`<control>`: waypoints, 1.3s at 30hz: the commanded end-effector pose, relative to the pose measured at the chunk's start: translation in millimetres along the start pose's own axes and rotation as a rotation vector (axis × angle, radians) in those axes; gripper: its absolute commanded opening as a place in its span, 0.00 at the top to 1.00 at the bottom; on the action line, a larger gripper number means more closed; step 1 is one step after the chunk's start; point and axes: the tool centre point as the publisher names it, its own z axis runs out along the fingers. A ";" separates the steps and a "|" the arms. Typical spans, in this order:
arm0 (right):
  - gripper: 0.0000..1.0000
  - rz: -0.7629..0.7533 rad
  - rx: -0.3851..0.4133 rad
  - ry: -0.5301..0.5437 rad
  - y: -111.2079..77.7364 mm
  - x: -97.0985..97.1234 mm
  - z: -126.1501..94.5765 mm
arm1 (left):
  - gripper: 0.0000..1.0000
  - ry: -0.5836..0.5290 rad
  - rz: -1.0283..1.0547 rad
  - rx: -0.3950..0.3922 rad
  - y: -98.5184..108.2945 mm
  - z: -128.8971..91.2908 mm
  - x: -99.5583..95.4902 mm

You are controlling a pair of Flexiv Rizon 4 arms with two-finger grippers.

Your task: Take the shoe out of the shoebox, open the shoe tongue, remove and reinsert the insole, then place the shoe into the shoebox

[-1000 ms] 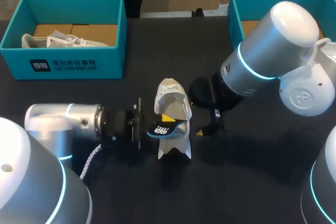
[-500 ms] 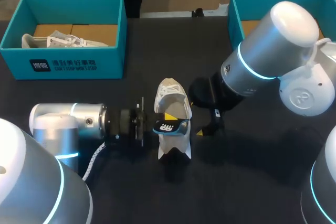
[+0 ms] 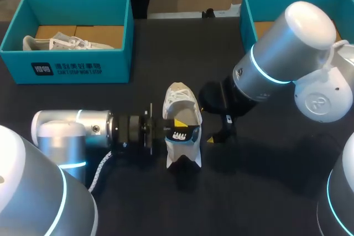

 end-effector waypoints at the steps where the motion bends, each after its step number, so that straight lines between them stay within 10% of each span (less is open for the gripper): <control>1: 0.00 0.000 0.003 -0.004 0.3 1.4 0.7 | 0.69 0.000 0.004 -0.005 -6.6 -2.2 0.9; 39: 0.00 0.000 0.003 -0.004 0.3 1.4 0.7 | 0.61 0.031 -0.068 -0.142 -55.1 -19.1 1.7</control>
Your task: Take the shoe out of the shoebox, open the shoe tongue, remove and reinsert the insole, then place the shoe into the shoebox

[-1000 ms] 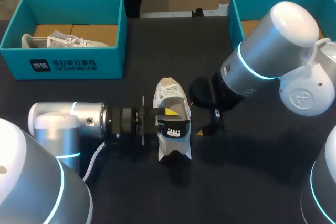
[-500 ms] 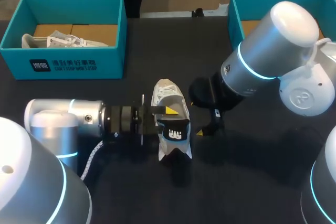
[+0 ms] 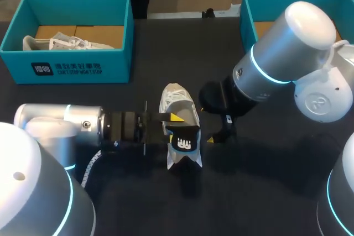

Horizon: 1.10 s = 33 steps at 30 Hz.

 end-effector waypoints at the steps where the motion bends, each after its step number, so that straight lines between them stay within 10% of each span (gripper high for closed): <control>1: 0.00 0.000 0.003 -0.004 0.3 1.3 0.7 | 0.61 -0.001 -0.010 -0.050 -9.7 -7.9 2.6; 12: 0.00 0.000 0.003 -0.004 0.3 1.3 0.7 | 0.67 0.024 -0.027 -0.155 -9.2 -15.3 7.9; 19: 0.00 0.000 0.003 -0.004 0.3 1.3 0.7 | 1.00 0.037 -0.021 -0.192 -0.1 -10.9 9.1; 33: 0.00 0.000 0.003 -0.004 0.3 1.3 0.7 | 1.00 0.041 -0.033 -0.231 29.2 -10.5 4.7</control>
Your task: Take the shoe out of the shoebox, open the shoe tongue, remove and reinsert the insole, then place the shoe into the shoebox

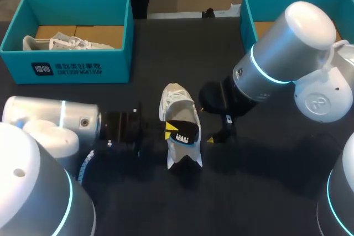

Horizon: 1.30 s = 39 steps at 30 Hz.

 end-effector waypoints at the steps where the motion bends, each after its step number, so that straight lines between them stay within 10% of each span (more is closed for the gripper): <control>1: 0.00 0.000 0.003 -0.004 0.3 1.3 0.7 | 1.00 0.000 -0.002 0.002 8.3 7.8 -4.5; 14: 0.00 0.000 0.003 -0.004 0.3 1.3 0.7 | 0.98 -0.015 -0.005 0.013 24.9 13.4 -8.3; 16: 0.00 0.000 0.003 -0.004 0.3 1.3 0.7 | 0.72 -0.022 -0.003 0.022 22.2 11.7 -7.4; 19: 0.00 0.000 0.003 -0.004 0.3 1.3 0.7 | 0.58 -0.027 0.002 0.029 17.4 9.3 -6.9; 32: 0.00 0.000 0.003 -0.004 0.3 1.3 0.7 | 0.63 -0.005 0.034 0.041 5.2 16.2 -8.0; 37: 0.00 0.000 0.003 -0.004 0.3 1.3 0.7 | 0.76 0.015 0.043 0.033 4.2 21.3 -8.8; 39: 0.00 0.000 0.003 -0.004 0.3 1.3 0.7 | 0.96 0.019 0.046 0.031 4.8 22.8 -8.6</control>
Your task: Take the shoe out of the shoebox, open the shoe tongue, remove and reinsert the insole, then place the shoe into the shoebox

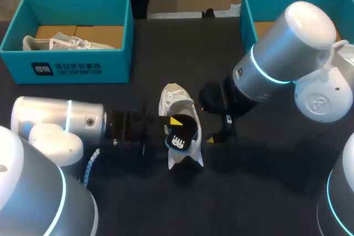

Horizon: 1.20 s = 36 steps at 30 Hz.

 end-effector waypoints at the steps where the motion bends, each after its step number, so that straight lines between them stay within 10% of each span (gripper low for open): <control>1: 0.00 0.000 0.003 -0.004 0.3 1.3 0.7 | 1.00 0.016 0.001 -0.011 2.4 7.8 -4.0; 26: 0.00 0.000 0.003 -0.004 0.3 1.3 0.7 | 1.00 -0.059 0.079 -0.141 21.4 9.0 -8.4; 30: 0.00 0.000 0.003 -0.004 0.3 1.3 0.7 | 0.51 -0.065 0.078 -0.122 12.4 5.3 -8.2; 36: 0.00 0.000 0.003 -0.004 0.3 1.3 0.7 | 0.53 -0.071 0.080 -0.094 0.9 -0.5 -10.3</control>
